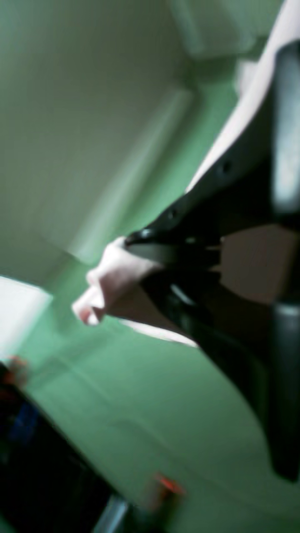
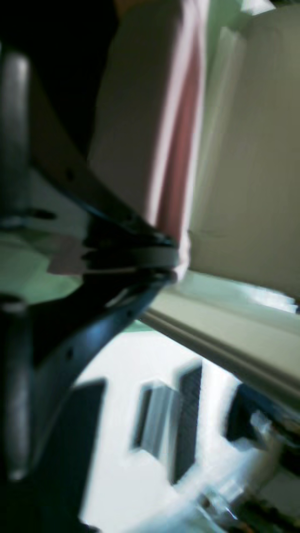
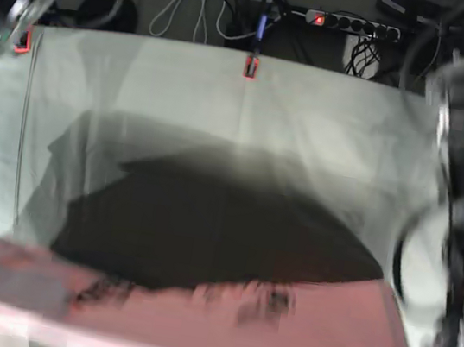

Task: Layout the t-shirt on the table in an organized manner, then fold the t-shirt properly
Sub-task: 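Lift the shirt edge high with both grippers and fling it across the table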

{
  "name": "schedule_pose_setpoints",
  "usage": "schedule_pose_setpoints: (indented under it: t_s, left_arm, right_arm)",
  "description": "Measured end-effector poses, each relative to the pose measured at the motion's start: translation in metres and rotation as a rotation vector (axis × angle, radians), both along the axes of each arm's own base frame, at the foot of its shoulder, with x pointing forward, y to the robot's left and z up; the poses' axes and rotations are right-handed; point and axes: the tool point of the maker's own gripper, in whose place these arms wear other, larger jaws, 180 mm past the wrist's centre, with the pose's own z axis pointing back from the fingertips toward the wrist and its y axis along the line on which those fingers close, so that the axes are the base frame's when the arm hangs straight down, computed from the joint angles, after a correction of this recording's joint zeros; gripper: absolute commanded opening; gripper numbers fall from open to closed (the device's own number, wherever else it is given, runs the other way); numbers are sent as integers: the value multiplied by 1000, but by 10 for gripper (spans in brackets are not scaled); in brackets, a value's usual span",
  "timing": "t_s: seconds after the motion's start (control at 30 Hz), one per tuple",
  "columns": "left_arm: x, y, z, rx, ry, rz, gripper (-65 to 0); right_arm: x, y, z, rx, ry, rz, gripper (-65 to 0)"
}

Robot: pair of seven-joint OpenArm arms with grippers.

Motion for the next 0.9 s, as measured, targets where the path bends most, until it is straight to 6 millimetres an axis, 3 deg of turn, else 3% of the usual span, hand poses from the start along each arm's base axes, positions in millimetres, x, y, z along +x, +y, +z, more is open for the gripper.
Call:
schedule_pose_setpoints:
  t_s: [0.17,0.23,0.3,0.4,0.5,0.57,0.7,0.9]
  left_arm:
    - [46,-11,81,13,-86,-26,-650]
    - [54,-12,108,27,-120,-24,-650]
    - [56,-14,117,45,-131,-28,-650]
    - [55,-16,92,39,-90,-32,-650]
    - [41,-19,42,44,-5,-48,-650]
    - [26,-19,15,65,34,-62,-650]
    - [-12,-5,-6,75,13,-36,-650]
    - [-72,23,-32,56,6,43,-650]
  right_arm:
    - [23,-1,76,-69,-121,22,-650]
    - [26,4,84,-80,-137,37,-650]
    - [26,1,75,-88,-113,22,-650]
    - [14,-5,43,-64,-65,16,-650]
    - [-3,-13,-13,-23,57,-8,-650]
    - [-16,-18,-35,21,82,-26,-650]
    - [-43,-23,-52,32,93,-67,-650]
    - [-91,-4,-78,-23,151,-73,-650]
